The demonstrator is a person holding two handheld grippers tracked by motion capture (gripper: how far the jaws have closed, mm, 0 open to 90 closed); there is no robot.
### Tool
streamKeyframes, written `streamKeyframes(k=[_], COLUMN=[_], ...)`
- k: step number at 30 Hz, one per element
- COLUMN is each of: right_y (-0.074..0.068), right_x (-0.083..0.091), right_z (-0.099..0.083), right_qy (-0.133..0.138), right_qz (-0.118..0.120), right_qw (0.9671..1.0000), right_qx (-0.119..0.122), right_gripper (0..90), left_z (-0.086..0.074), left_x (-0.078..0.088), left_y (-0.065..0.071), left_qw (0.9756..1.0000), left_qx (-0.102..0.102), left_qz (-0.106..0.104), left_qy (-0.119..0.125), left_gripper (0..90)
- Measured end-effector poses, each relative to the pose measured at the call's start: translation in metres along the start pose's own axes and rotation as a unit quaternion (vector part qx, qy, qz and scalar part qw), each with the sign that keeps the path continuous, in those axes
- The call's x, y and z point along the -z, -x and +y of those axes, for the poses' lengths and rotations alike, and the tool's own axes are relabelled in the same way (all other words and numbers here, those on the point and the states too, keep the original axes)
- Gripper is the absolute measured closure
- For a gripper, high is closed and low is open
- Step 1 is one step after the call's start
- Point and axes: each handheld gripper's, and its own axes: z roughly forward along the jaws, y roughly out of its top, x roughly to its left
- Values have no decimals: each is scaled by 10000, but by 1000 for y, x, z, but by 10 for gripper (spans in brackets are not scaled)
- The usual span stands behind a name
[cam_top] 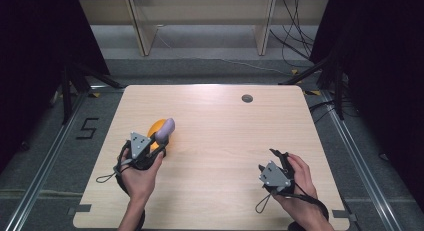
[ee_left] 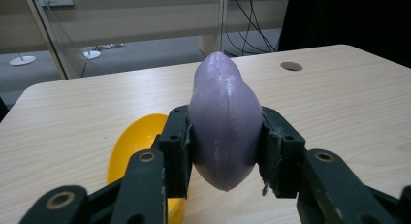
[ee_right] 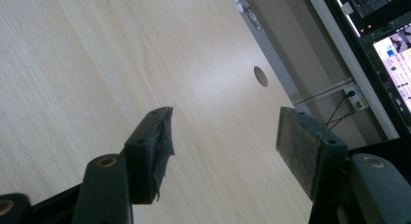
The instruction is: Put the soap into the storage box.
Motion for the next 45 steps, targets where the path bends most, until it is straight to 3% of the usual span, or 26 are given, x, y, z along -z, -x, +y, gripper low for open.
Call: streamKeyframes(k=[18,29,45], right_y=[-1,-1,-2], right_x=[0,0,0], right_z=[0,0,0], right_qy=[-13,-7,-18], right_qz=[24,26,58], right_qw=[9999,10000,9999], right_qx=[-127,-53,-128], right_gripper=[383,382,381], left_z=[-4,-6,-9], left_x=[-7,-16,-35], left_y=[-13,-20,-30], left_qw=[9993,9985,9968], left_qx=[158,132,156], left_qz=[345,529,782], left_qy=[8,-23,-93], left_gripper=[589,589,589])
